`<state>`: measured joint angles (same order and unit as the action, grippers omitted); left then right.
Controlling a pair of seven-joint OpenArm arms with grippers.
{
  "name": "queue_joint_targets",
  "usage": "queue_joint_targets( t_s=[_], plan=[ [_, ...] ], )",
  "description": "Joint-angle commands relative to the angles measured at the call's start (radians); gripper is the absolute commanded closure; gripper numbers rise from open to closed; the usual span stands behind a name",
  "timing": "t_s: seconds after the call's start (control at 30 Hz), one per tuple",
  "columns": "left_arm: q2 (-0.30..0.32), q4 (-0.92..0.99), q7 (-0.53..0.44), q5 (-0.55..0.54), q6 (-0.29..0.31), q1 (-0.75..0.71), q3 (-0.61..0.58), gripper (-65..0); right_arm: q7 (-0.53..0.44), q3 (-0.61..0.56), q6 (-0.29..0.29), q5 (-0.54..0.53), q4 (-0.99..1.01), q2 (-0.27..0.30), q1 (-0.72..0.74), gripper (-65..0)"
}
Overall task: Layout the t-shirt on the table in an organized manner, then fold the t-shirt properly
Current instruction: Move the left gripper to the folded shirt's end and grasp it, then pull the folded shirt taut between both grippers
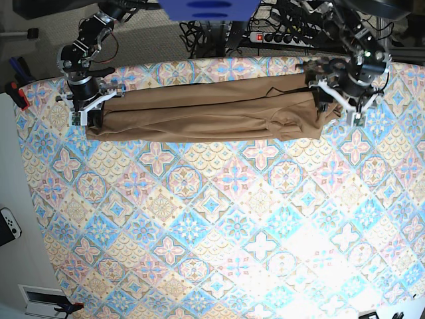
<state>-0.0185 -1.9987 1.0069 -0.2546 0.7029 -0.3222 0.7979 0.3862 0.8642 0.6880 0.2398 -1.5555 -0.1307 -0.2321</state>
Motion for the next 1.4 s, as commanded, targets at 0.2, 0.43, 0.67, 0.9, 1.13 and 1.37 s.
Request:
queue_joint_targets(
  t_s=[0.2, 0.43, 0.67, 0.9, 1.13, 1.37],
  plan=[
    [0.055, -0.014, -0.016, -0.012, -0.005, 0.011, 0.030, -43.2, 0.075, -0.004, 0.010, 0.057, 0.016, -0.007, -0.002, 0.0],
    [0.053, -0.014, -0.016, -0.010, -0.005, 0.013, 0.028, -43.2, 0.078, 0.005, 0.010, 0.068, 0.079, -0.004, 0.135, 0.0],
    [0.055, -0.012, -0.016, -0.009, -0.005, 0.015, 0.028, -43.2, 0.110, 0.017, 0.010, 0.177, 0.158, -0.002, 0.178, 0.0],
    [0.059, -0.012, -0.016, -0.009, -0.005, 0.013, 0.028, -43.2, 0.112, 0.082, 0.010, 0.180, 0.232, -0.001, 0.330, 0.0],
    [0.059, -0.012, -0.016, -0.009, -0.005, 0.008, 0.028, -43.2, 0.104, 0.198, 0.010, 0.321, 0.292, 0.003, 0.379, 0.0],
    [0.059, -0.012, -0.016, -0.007, -0.005, 0.007, 0.028, -43.2, 0.110, 0.215, 0.010, 0.336, 0.292, 0.076, 0.465, 0.0]
  ],
)
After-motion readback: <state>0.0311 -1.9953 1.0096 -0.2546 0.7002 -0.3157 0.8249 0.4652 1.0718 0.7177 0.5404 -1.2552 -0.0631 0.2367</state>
